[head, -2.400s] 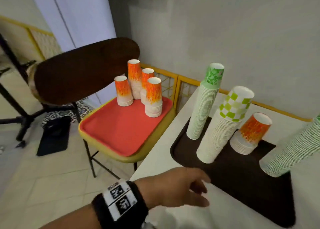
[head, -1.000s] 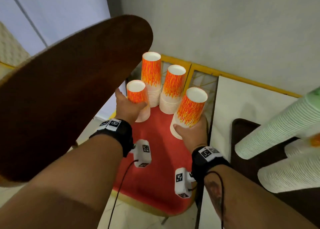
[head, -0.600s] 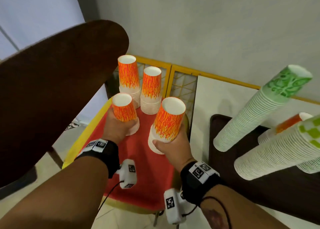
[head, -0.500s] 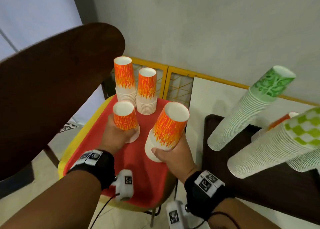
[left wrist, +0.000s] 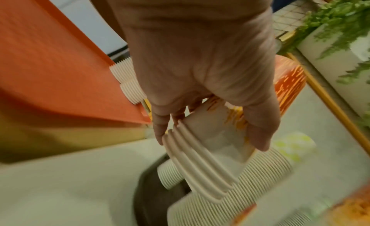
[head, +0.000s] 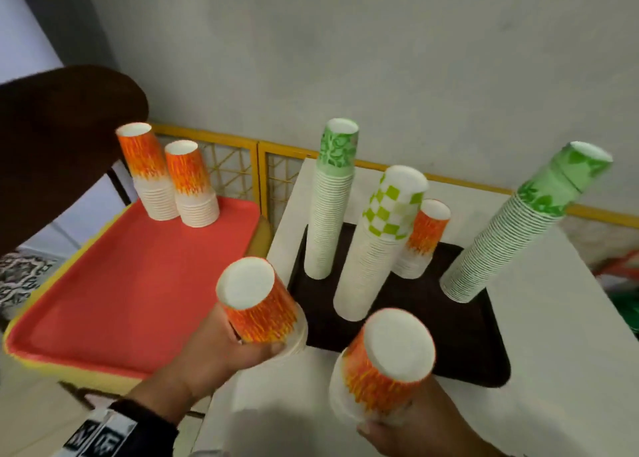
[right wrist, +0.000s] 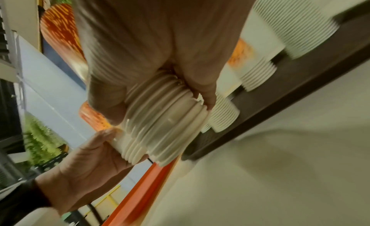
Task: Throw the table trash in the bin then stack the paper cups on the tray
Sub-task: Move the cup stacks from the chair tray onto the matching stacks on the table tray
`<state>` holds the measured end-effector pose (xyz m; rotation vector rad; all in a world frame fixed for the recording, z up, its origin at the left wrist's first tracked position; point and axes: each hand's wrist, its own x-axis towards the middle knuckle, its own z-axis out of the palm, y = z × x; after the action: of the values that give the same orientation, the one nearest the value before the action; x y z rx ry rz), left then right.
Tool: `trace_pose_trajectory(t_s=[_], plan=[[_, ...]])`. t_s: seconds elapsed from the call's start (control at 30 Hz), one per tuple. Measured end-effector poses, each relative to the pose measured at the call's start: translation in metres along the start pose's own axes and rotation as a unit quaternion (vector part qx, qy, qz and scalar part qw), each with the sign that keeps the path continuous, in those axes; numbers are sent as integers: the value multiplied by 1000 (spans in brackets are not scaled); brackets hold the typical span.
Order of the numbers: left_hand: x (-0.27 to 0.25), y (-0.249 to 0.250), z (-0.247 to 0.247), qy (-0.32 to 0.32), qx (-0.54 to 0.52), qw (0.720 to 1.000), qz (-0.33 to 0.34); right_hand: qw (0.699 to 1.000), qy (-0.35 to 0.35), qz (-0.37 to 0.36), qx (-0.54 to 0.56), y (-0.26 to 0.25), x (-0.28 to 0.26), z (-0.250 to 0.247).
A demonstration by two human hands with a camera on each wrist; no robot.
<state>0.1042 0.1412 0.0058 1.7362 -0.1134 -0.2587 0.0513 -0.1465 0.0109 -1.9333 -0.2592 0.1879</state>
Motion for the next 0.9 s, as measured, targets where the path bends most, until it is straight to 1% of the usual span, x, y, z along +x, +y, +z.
trace_pose_trajectory(t_s=[0.07,0.1,0.17,0.27,0.33,0.47,0.57,0.67,0.77,0.83,0.9], plan=[[4,11,33,-21,2,1000,18,1000,24,5,-14,8,-16,-32],[8,16,50,-30,3,999,30,999,48,3,-16,9,-19,-49],[15,29,82,-39,6,998,53,993,118,-8,-28,8,-11,-81],[24,49,122,-55,11,996,74,979,190,-53,-41,-4,23,-125],[29,59,141,-61,14,995,78,971,224,-66,-56,-14,51,-149],[32,74,164,-69,8,995,76,958,269,-86,-54,-22,102,-173],[31,84,169,-74,23,994,80,954,276,-95,-66,-19,135,-176],[28,91,166,-69,33,993,87,953,282,-80,-69,-6,159,-171],[27,96,160,-62,43,992,97,955,285,-48,-73,18,177,-166],[27,97,159,-58,40,993,96,960,268,-12,-79,37,182,-163],[29,99,161,-50,35,993,98,967,238,40,-76,60,184,-158]])
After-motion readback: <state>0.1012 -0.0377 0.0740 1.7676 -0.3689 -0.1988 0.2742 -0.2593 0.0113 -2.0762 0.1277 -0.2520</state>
